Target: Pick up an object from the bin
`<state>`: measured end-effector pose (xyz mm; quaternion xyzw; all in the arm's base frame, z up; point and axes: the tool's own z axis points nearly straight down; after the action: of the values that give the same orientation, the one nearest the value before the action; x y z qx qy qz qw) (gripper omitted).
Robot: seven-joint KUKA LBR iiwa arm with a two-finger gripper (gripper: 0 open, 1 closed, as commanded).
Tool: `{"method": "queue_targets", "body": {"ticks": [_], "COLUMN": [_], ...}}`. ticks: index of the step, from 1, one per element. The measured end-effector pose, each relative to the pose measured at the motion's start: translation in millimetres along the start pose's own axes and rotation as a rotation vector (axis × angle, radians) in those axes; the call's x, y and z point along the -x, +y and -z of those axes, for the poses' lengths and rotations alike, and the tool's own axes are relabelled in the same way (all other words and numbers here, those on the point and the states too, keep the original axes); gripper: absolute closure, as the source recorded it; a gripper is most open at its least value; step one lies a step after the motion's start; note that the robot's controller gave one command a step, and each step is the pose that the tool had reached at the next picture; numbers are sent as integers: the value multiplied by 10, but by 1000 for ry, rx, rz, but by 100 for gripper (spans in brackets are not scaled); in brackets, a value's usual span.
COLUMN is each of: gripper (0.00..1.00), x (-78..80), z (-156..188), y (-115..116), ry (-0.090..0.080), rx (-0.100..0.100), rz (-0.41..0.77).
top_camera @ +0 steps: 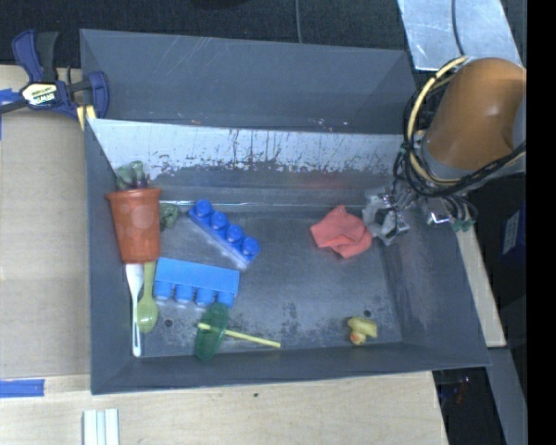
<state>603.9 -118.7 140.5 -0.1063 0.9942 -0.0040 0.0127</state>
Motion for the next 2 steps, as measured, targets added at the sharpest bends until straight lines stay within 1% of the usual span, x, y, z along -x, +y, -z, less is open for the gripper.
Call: {"method": "queue_targets", "body": {"ticks": [1, 2], "gripper": [100, 0], "x": [-145, 56], "z": [-443, -534], "y": [-91, -1], "ry": [-4, -11], "rx": [0, -1], "rz": [-115, -262]}}
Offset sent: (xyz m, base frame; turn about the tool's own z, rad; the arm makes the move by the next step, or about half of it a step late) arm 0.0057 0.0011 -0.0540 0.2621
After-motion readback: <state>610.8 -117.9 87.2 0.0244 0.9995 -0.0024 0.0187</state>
